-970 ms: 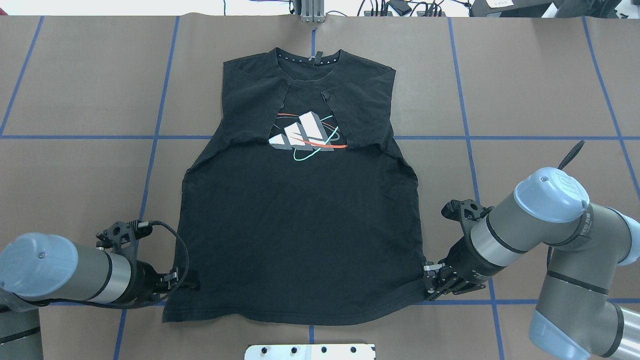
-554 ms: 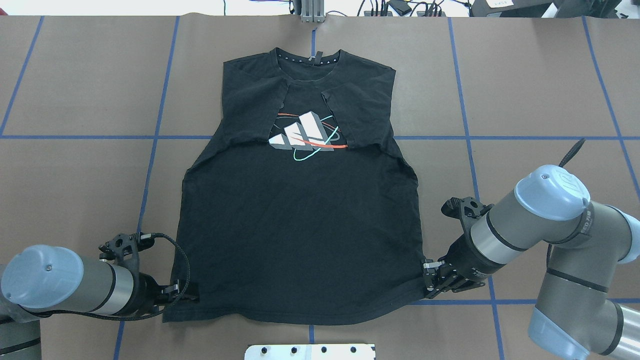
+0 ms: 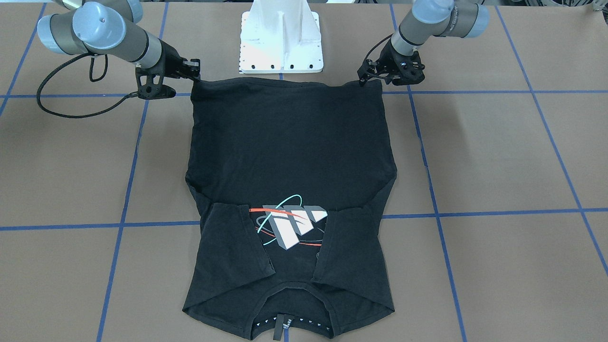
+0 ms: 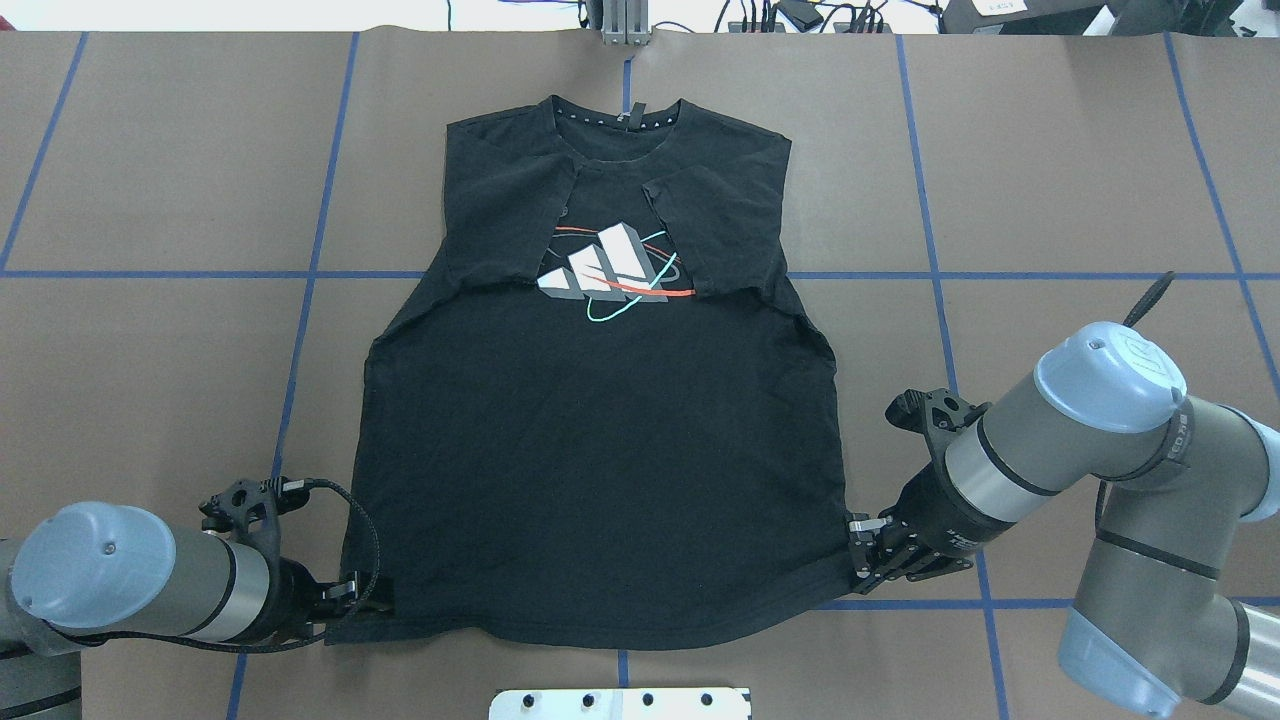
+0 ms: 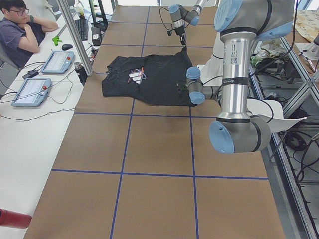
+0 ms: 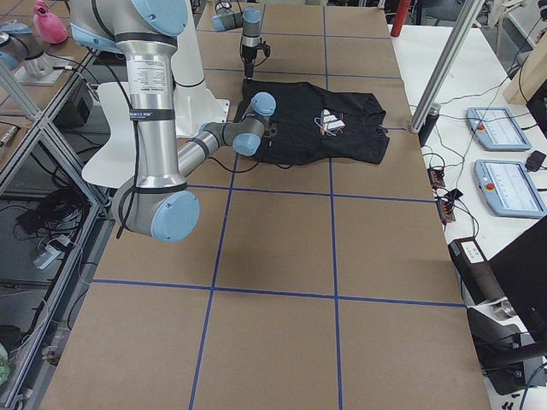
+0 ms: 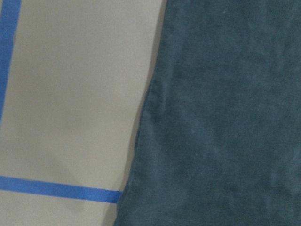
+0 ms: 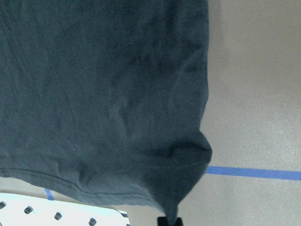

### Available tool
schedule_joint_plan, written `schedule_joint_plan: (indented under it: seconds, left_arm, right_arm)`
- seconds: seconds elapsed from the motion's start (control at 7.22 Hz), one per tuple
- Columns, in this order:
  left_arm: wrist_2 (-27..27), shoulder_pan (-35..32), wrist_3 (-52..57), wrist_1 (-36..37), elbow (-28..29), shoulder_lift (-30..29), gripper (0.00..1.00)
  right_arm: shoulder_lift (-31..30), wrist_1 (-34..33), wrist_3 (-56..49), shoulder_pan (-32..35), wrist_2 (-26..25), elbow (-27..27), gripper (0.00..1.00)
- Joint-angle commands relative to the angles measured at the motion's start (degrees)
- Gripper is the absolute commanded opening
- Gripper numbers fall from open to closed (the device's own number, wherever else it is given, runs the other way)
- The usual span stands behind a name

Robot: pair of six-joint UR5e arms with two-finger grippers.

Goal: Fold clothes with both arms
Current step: 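Close the left gripper on the hem corner nearest it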

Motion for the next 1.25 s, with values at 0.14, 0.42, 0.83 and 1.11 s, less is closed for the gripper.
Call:
schedule_joint_plan:
  seconds: [0.14,0.42,0.83,1.11]
  left_arm:
    - [0.0,0.8,-0.6,0.2,0.1,-0.1,0.92]
    - [0.0,0.8,-0.6,0.2,0.2,-0.1,0.91]
    - [0.0,0.9,-0.6,0.2,0.4,-0.2,0.89]
    - [0.0,0.9,-0.6,0.2,0.5,-0.1,0.79]
  right_arm:
    - [0.0,0.0,0.0,0.8,0.9,0.0,0.0]
    - [0.0,0.0,0.0,0.9,0.9,0.0,0.0]
    - [0.0,0.0,0.0,1.2,0.9,0.0,0.0]
    - [0.0,0.0,0.0,1.4,1.0,0.1,0.0]
